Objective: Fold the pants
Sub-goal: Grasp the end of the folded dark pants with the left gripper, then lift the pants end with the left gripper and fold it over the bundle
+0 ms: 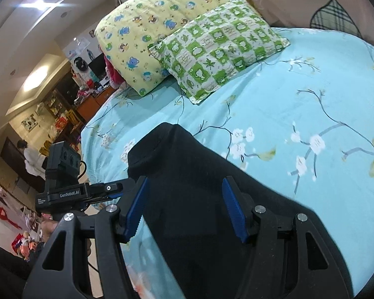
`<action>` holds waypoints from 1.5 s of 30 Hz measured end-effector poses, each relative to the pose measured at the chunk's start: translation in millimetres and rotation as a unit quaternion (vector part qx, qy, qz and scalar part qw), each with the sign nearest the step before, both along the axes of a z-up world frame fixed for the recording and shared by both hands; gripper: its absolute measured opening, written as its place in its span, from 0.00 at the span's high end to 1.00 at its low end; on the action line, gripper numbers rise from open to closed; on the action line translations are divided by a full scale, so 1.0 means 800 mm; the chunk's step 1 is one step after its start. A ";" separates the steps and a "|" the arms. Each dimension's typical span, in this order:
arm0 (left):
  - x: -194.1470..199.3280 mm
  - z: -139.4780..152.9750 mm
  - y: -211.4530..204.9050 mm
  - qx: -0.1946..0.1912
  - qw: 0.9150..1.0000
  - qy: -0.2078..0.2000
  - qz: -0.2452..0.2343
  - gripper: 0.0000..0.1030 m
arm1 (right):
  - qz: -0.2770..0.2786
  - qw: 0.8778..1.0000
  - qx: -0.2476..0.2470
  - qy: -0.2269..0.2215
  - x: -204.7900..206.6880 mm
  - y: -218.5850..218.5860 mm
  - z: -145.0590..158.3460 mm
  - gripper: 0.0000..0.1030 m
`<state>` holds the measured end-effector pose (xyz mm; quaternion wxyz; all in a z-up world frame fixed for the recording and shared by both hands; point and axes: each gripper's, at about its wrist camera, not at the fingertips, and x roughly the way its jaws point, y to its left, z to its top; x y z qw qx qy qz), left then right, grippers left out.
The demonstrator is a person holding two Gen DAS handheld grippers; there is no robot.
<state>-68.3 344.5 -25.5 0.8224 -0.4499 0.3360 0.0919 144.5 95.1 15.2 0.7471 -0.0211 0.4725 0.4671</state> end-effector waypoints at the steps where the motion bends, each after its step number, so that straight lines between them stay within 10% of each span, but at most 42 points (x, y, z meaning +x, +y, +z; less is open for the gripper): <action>1: 0.000 -0.002 0.002 -0.003 1.000 0.000 0.003 0.37 | 0.006 1.000 -0.004 0.000 0.004 0.008 -0.002 0.40; 22: 0.026 -0.016 0.003 0.003 1.000 -0.001 0.006 0.37 | 0.167 0.980 -0.105 -0.005 0.060 0.151 -0.070 0.40; 26: 0.034 -0.016 0.002 0.018 1.000 -0.003 0.005 0.37 | 0.175 0.979 -0.105 0.019 0.070 0.155 -0.078 0.59; 35: 0.052 -0.011 -0.001 0.049 0.999 -0.012 -0.016 0.80 | 0.172 0.980 -0.091 0.047 0.080 0.145 -0.074 0.81; 45: 0.046 0.062 -0.037 0.074 0.994 -0.065 -0.036 0.83 | 0.145 0.988 -0.032 0.046 0.075 0.111 -0.015 0.82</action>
